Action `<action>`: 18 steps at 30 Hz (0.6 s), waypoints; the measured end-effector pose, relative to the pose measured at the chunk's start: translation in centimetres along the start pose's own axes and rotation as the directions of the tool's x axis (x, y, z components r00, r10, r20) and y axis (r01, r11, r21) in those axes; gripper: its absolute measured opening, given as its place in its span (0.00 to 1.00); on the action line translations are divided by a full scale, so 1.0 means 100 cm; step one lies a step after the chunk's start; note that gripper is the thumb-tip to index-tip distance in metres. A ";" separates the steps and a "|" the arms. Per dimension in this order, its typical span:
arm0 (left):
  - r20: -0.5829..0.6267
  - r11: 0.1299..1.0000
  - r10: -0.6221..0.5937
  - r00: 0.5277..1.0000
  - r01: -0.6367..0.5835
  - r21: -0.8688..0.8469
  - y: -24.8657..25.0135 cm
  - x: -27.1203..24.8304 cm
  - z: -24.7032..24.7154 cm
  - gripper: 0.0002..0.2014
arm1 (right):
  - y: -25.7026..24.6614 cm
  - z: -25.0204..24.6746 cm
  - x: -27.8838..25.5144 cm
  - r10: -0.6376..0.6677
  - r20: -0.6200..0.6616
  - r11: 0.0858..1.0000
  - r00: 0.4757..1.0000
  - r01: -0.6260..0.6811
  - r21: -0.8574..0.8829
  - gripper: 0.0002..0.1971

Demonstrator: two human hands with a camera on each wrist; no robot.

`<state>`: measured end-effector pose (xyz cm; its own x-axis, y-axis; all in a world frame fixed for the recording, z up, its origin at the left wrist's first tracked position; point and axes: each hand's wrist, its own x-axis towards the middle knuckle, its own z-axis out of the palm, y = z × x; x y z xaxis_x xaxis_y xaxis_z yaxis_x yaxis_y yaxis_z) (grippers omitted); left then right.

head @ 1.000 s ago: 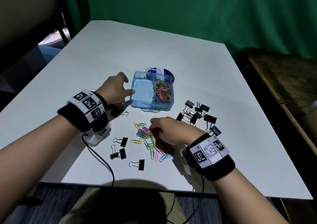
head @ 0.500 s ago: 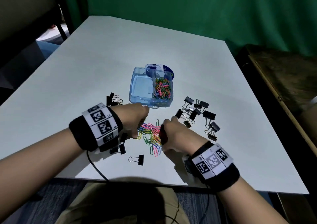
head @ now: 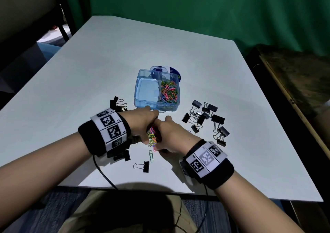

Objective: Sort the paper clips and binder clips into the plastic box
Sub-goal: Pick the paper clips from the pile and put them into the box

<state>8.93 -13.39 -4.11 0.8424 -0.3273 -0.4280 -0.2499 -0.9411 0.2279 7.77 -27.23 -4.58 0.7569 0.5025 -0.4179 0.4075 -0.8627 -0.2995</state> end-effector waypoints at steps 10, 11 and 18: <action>-0.064 0.998 0.046 0.997 -0.044 0.036 -0.004 0.007 -0.003 0.10 | 0.014 -0.022 0.003 0.058 -0.108 0.993 0.992 -0.047 0.107 0.07; -0.066 0.998 0.047 0.997 -0.045 0.035 -0.004 0.008 -0.003 0.09 | 0.019 -0.024 0.003 0.083 -0.106 0.983 0.991 -0.064 0.170 0.09; -0.130 0.998 0.052 0.990 -0.054 -0.017 -0.005 0.008 -0.009 0.13 | 0.037 -0.064 0.003 0.188 -0.224 0.796 0.956 -0.015 0.605 0.07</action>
<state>10.14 -13.10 -3.81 0.8833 -0.3617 -0.2983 -0.2872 -0.9203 0.2656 12.71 -30.62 -0.32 0.9149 0.3053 -0.2640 0.0039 -0.6608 -0.7506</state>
